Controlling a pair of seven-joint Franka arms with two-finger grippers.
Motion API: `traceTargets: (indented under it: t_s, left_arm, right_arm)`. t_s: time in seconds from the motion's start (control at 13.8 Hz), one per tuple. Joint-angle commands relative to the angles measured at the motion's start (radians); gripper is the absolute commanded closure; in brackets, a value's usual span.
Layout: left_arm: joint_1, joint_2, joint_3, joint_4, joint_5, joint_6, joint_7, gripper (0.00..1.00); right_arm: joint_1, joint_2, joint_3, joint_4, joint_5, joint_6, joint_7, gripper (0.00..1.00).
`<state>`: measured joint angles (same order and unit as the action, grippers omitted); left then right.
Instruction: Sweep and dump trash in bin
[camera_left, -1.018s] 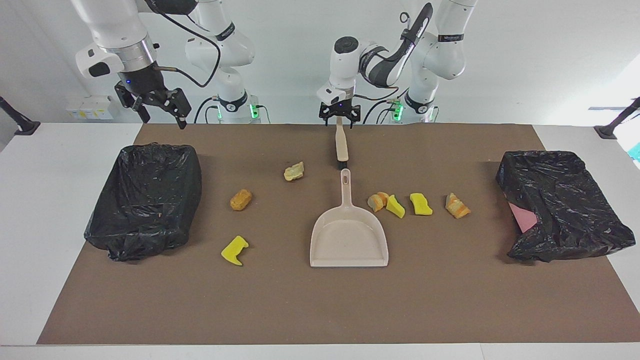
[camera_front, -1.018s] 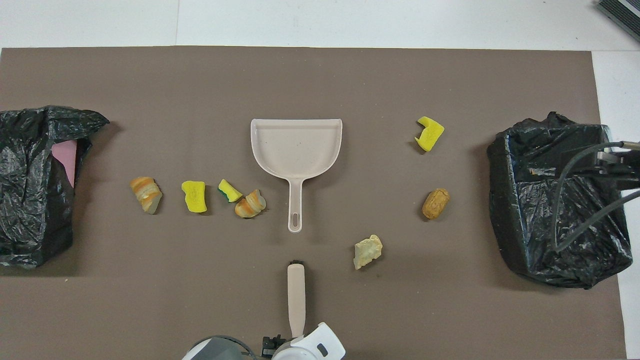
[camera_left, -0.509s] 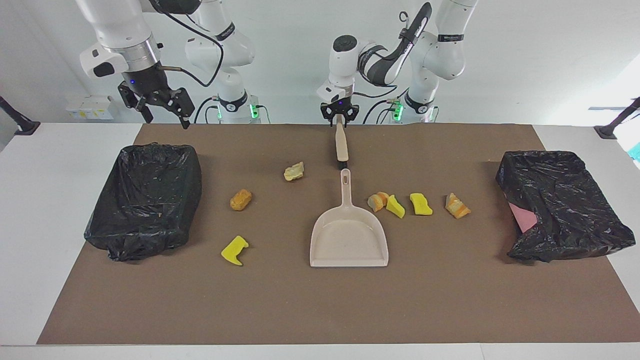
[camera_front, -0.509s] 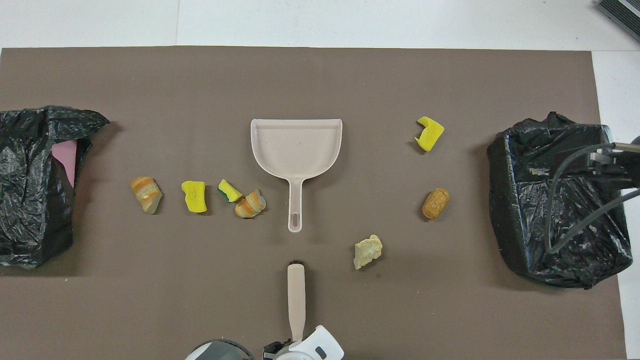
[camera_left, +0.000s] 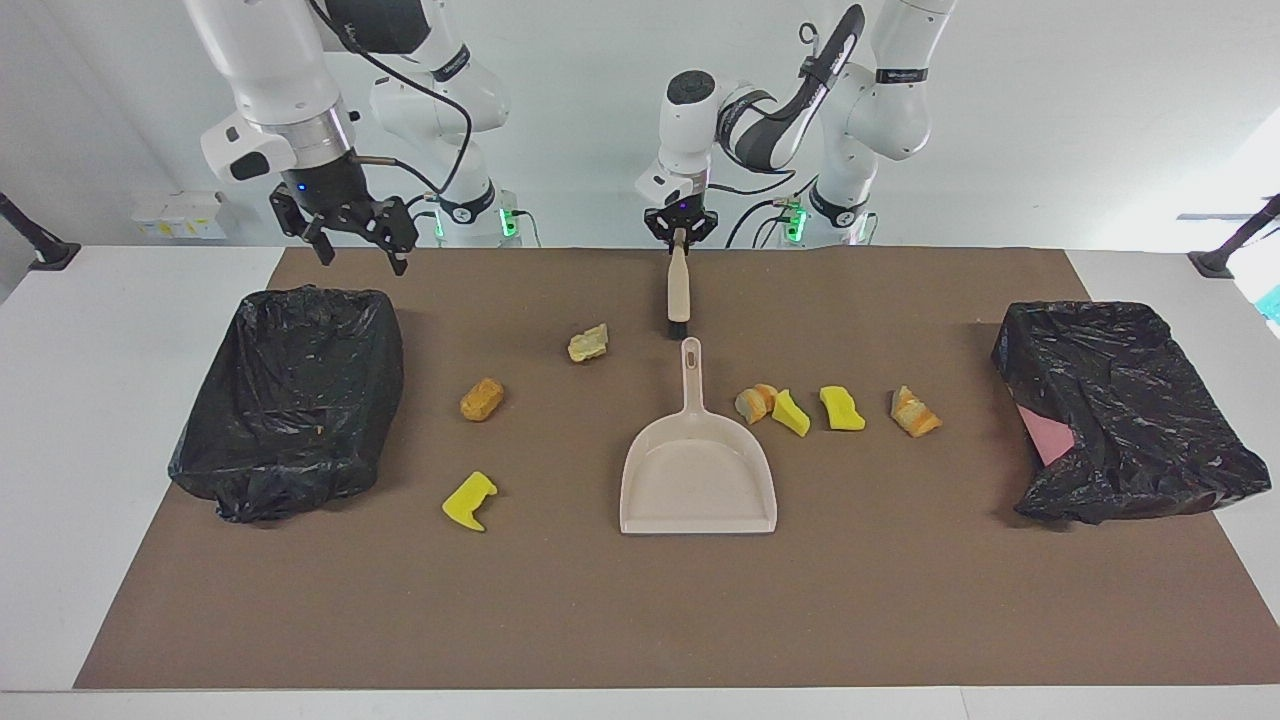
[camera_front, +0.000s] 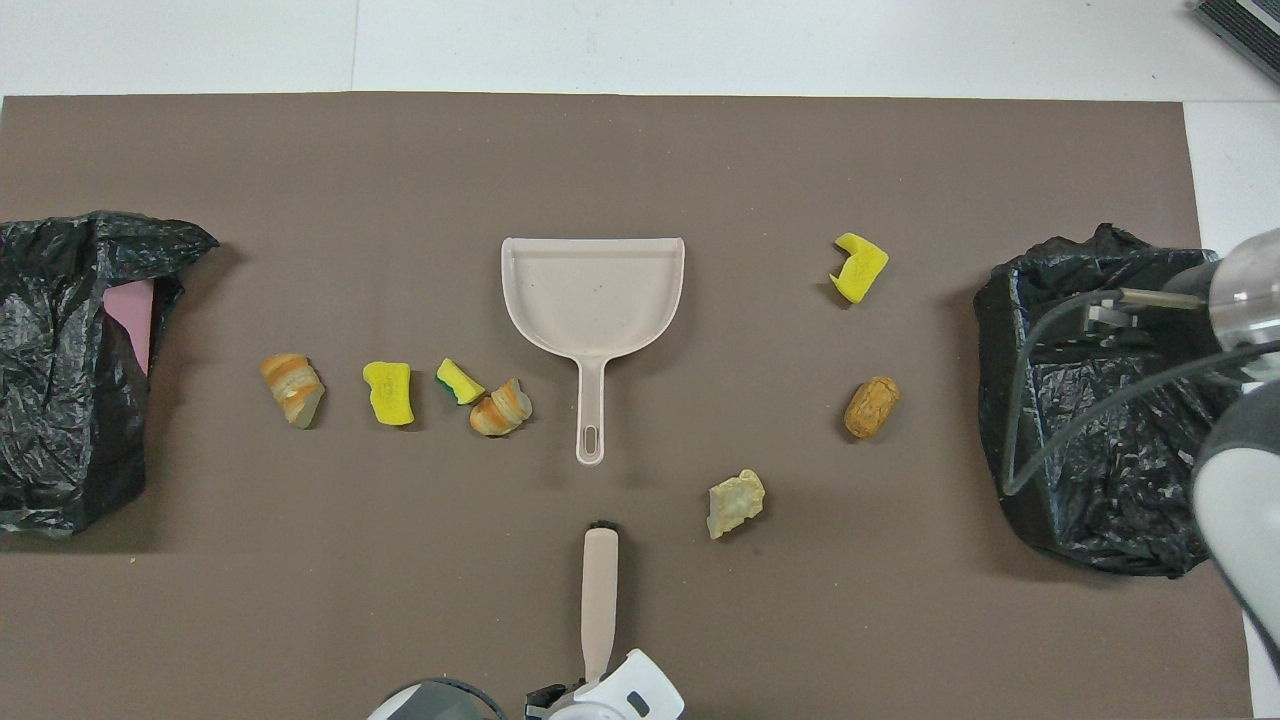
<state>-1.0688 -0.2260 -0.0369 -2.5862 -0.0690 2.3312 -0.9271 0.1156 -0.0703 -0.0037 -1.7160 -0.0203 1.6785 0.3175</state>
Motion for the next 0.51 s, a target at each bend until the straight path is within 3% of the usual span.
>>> traceTargets:
  t_s: [0.0,0.44]
  left_arm:
    - [-0.003,-0.038,0.023,0.015,-0.005,-0.087,-0.009,1.0]
    - [0.215,-0.111,0.025,0.101,0.014,-0.26,0.039,1.0]
  right_arm:
    - [0.067,0.003,0.004,-0.08,0.005,0.084,0.092,0.0]
    - [0.263,0.125,0.004,-0.123,0.005,0.256,0.342,0.0]
